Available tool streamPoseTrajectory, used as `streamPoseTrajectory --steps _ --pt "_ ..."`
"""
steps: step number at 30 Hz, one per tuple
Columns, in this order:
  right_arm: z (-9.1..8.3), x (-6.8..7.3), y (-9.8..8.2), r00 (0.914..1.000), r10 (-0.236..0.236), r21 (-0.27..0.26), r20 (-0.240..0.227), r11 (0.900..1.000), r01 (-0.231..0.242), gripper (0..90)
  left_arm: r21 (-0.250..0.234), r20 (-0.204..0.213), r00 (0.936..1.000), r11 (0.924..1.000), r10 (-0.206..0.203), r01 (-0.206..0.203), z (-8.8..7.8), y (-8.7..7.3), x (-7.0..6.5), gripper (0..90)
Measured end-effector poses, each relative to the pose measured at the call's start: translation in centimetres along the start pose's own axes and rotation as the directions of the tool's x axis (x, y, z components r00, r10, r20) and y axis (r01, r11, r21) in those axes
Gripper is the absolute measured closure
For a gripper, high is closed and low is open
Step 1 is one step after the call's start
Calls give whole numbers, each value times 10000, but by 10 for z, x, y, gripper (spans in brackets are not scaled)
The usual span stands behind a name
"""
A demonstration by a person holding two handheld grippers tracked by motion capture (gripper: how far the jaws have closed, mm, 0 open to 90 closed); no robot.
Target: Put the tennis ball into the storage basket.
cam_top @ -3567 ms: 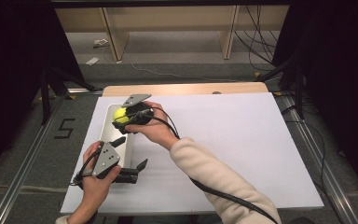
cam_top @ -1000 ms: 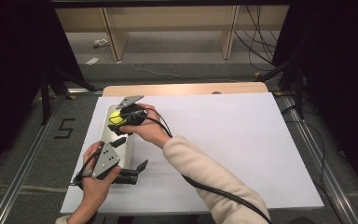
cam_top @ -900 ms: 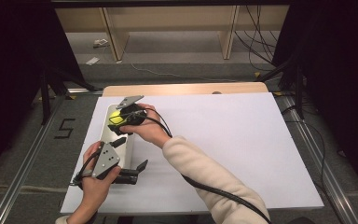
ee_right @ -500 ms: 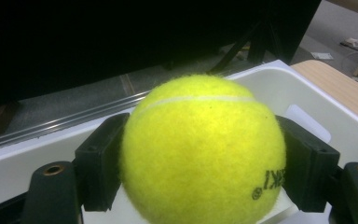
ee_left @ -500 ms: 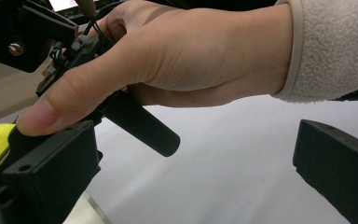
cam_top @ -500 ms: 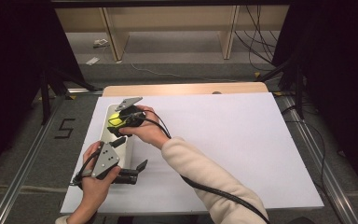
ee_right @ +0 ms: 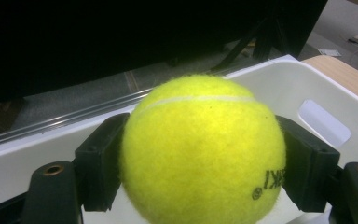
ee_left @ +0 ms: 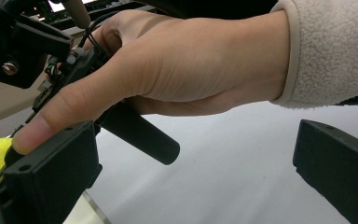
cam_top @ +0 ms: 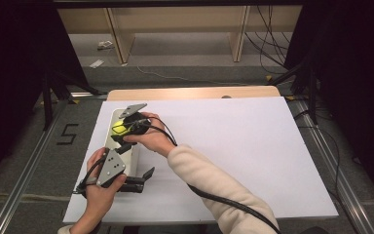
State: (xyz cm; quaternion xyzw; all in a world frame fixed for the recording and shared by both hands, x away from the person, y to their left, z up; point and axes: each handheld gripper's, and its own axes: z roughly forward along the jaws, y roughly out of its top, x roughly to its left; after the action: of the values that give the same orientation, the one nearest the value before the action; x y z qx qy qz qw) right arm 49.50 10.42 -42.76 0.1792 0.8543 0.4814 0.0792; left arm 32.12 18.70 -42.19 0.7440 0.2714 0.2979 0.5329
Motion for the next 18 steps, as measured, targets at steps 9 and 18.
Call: streamPoseTrajectory --steps 9,18 --pt "3 1 -3 10000 2 45 -70 10000 -2 263 1 4 10000 10000 -9 9 0 0 0 0" --pt "5 2 -3 9999 -107 139 -80 9998 108 262 9 -7 10000 10000 -32 32 0 0 0 0"
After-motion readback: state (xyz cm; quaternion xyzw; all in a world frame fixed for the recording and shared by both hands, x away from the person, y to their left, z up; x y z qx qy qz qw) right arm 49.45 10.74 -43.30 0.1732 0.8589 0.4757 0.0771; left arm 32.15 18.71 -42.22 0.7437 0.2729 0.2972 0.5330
